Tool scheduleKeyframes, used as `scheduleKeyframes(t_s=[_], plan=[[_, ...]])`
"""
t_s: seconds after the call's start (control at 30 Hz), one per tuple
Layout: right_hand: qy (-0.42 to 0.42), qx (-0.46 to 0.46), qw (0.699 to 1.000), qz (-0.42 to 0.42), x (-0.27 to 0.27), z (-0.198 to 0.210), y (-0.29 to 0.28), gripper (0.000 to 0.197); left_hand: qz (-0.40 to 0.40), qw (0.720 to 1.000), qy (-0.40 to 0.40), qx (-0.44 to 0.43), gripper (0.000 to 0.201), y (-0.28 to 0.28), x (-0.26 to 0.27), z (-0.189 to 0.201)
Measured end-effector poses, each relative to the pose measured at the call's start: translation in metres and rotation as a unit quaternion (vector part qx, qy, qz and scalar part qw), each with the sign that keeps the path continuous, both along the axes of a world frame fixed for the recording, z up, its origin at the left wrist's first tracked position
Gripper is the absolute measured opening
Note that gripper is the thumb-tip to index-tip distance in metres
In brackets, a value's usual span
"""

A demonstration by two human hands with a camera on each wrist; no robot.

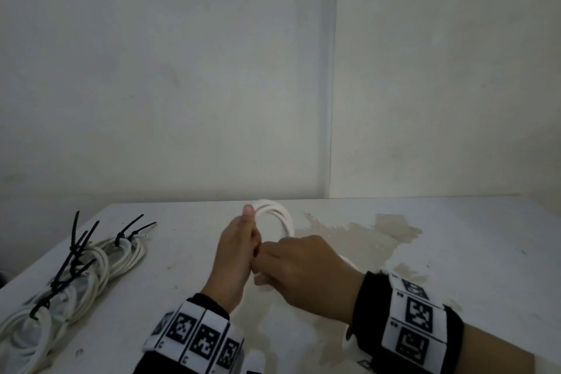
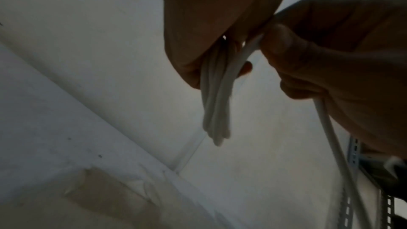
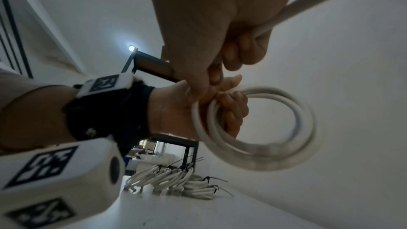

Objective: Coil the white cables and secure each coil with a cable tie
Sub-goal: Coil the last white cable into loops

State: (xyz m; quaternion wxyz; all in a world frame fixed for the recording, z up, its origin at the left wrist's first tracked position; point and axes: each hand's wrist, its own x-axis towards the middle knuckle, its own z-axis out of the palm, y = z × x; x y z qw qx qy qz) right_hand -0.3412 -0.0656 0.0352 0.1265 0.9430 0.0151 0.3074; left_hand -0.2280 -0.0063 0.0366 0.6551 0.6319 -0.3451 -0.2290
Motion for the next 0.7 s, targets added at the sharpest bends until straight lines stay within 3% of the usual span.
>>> scheduleKeyframes(t_s=[0.1,0.2,0.33,0.43,0.57,0.7], plan=[[0.002,0.101,0.995,0.013,-0.002,0.011,-0.002,0.016,-0.086,0.996,-0.017,0.016,0.056,0.003,-0.008,-0.004],[-0.019,0.240,0.971,0.015,-0.007,0.023,-0.008,0.035,-0.110,0.992,-0.046,0.038,0.054,0.005,-0.015,-0.004],[-0.006,0.281,0.960,-0.003,-0.011,0.028,-0.018,0.047,-0.137,0.988,0.002,0.073,0.074,0.007,-0.026,0.001],[0.003,0.345,0.939,0.012,-0.014,0.033,-0.026,0.049,-0.167,0.983,0.023,0.079,0.071,0.008,-0.029,0.007],[-0.007,0.406,0.913,0.040,-0.022,0.041,-0.045,0.020,-0.205,0.973,0.023,0.101,0.058,0.014,-0.032,0.012],[-0.020,0.383,0.922,0.046,-0.026,0.040,-0.056,0.006,-0.223,0.970,0.037,0.092,0.043,0.020,-0.032,0.016]])
